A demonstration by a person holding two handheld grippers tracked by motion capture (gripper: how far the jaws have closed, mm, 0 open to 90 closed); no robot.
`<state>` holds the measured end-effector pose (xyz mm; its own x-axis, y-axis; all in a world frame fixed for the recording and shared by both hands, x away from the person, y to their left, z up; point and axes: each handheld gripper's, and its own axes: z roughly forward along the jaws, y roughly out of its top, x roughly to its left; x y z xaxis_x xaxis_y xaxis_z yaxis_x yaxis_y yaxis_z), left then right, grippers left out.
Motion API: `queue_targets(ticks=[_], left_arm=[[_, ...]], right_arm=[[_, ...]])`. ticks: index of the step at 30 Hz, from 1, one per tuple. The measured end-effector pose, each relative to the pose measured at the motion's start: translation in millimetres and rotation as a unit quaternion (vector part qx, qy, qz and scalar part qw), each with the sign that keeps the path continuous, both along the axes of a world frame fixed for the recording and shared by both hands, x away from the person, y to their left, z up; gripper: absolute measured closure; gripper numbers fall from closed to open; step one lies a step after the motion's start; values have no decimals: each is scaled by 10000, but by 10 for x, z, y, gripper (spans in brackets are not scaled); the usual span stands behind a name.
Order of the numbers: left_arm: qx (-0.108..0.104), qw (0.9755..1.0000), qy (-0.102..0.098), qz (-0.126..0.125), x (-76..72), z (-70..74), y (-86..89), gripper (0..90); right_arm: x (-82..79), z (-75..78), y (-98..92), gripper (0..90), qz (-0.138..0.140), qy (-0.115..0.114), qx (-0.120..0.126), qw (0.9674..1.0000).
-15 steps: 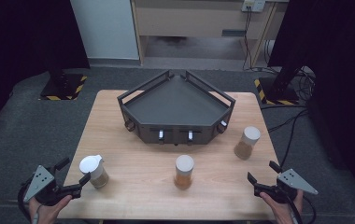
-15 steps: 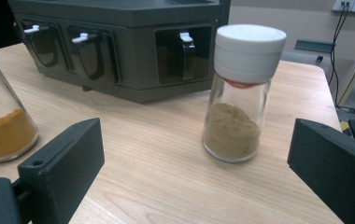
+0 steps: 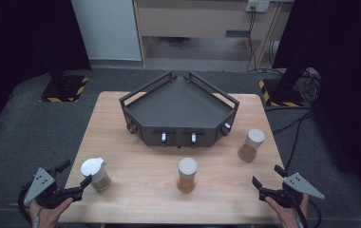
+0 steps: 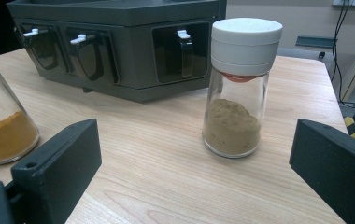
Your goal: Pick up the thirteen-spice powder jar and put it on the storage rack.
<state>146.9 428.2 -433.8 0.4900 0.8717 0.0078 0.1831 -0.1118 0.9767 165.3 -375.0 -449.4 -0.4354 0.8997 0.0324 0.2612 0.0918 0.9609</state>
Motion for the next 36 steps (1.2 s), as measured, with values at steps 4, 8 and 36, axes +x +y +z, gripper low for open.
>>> queue_targets(ticks=[4, 8, 36], left_arm=[[-9, 10000, 22, -35, 9, 2, 3, 27], [-41, 10000, 30, -33, 2, -10, 15, 25], [22, 9998, 90, -155, -20, 158, 114, 24]], right_arm=[[-19, -8, -1, 26, -39, -34, 16, 10000], [-7, -5, 4, 25, -3, -16, 48, 10000], [8, 1, 7, 25, 155, -62, 56, 9998]])
